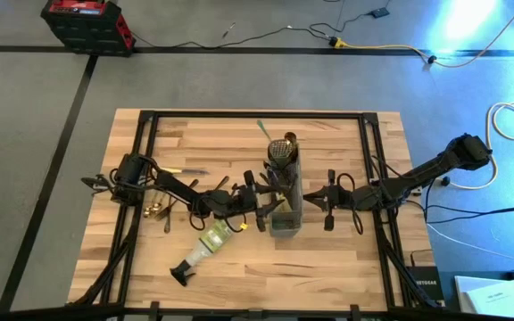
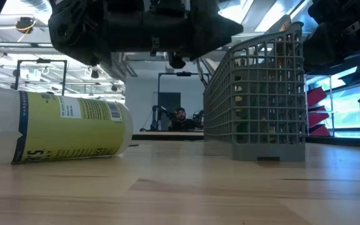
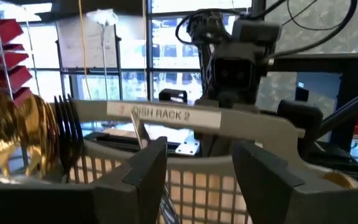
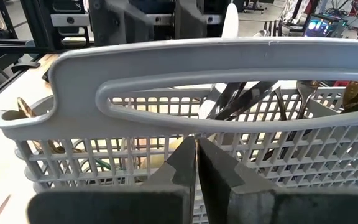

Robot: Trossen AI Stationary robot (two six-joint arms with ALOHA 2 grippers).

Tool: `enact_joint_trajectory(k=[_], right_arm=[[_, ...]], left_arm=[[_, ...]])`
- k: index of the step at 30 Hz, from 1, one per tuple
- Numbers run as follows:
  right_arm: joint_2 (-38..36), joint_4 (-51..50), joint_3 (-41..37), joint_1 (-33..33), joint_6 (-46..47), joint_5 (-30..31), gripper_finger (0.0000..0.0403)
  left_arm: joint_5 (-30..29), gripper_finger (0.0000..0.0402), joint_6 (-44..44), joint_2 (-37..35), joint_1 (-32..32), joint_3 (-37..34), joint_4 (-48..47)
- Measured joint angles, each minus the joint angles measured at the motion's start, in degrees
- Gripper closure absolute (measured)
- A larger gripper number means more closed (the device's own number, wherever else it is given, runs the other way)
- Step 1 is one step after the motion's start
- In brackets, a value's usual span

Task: Sort silverware
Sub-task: Put the table knife into the silverware basket

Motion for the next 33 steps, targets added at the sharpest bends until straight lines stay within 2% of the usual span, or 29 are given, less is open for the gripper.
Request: enact_joint_trajectory(k=[5, 10, 14, 17, 19, 22, 27, 30, 31, 33], right_arm=[[0.0, 0.06, 0.0, 0.02, 0.0, 0.02, 0.0403], [-0.02, -0.07, 0.0, 0.01, 0.0, -0.03, 0.0403], [-0.02, -0.01, 0.0, 0.02, 0.0, -0.05, 0.0403], [-0.02, -0.13, 0.0, 0.02, 0.76, -0.07, 0.0403], [-0.02, -0.33, 0.0, 0.02, 0.92, -0.09, 0.0403], [-0.02, -0.45, 0.0, 0.02, 0.94, -0.11, 0.0403], [-0.02, -0.42, 0.0, 0.0, 1.01, -0.13, 0.0403], [-0.02, -0.37, 0.0, 0.02, 1.02, -0.13, 0.0403], [-0.02, -0.36, 0.0, 0.02, 1.05, -0.15, 0.0403], [-0.02, -0.33, 0.0, 0.02, 1.04, -0.16, 0.0403]], left_arm=[[0.21, 0.0235, 5.46, -3.39, -0.26, 0.0, -6.04], [-0.28, 0.0235, 15.65, -7.98, -2.13, 0.0, -12.94], [-6.51, 0.0235, 24.84, -13.06, -4.95, 0.0, -19.29], [-14.71, 0.0235, 31.27, -17.49, -7.5, 0.0, -24.77], [-19.35, 0.0235, 31.88, -21.0, -8.88, -0.29, -29.87], [-22.15, 0.0235, 25.42, -27.63, -9.26, -1.75, -42.94], [-22.88, 0.0235, 5.82, -39.52, -6.16, -7.36, -65.23], [-23.11, 0.0235, -8.5, -46.38, -1.92, -11.18, -83.72], [-22.22, 0.0235, -14.43, -48.17, 0.05, -11.98, -91.06], [-16.51, 0.0235, -24.51, -51.0, 4.68, -12.87, -103.55]])
